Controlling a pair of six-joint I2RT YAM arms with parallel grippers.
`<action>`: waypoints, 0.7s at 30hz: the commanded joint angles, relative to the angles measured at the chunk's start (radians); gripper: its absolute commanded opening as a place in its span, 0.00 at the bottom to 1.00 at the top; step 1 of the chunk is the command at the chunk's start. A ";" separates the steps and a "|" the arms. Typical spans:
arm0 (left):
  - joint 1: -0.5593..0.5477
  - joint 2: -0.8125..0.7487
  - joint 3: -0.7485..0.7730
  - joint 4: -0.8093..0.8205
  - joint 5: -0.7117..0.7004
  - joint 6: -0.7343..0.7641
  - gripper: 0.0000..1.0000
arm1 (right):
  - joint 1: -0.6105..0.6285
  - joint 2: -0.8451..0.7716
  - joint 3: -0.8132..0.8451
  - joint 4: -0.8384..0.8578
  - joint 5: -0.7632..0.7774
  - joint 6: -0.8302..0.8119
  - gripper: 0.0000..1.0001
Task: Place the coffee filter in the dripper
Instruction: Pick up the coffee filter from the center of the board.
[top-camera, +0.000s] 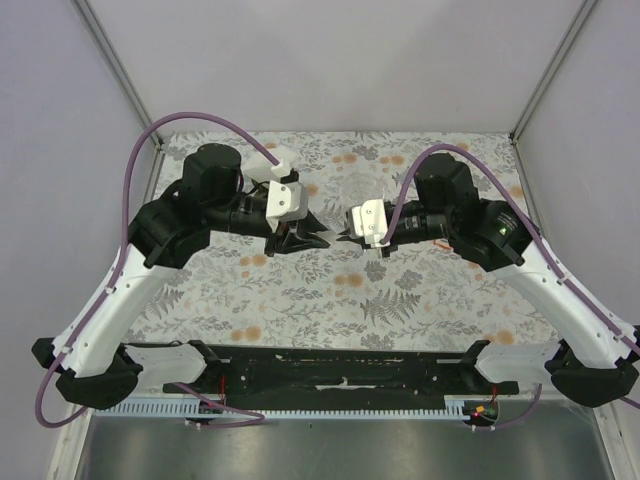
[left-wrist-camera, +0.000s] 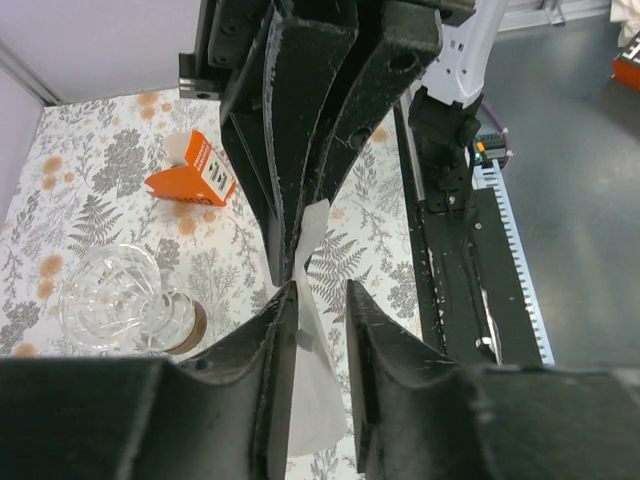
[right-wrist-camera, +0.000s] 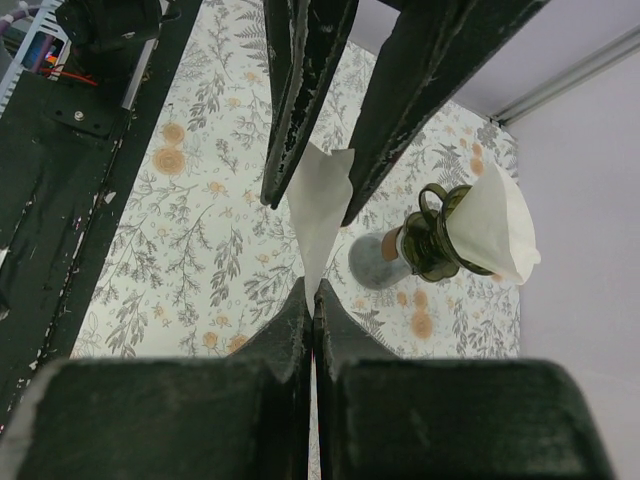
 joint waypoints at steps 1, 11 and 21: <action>-0.006 -0.029 0.004 -0.039 -0.034 0.058 0.29 | 0.005 -0.031 0.012 0.010 0.034 -0.019 0.00; -0.006 -0.039 0.034 -0.164 -0.072 0.156 0.03 | 0.004 -0.042 0.006 0.008 0.089 -0.030 0.00; -0.006 -0.043 0.091 -0.229 -0.087 0.187 0.02 | 0.004 -0.042 -0.008 0.002 0.143 -0.048 0.00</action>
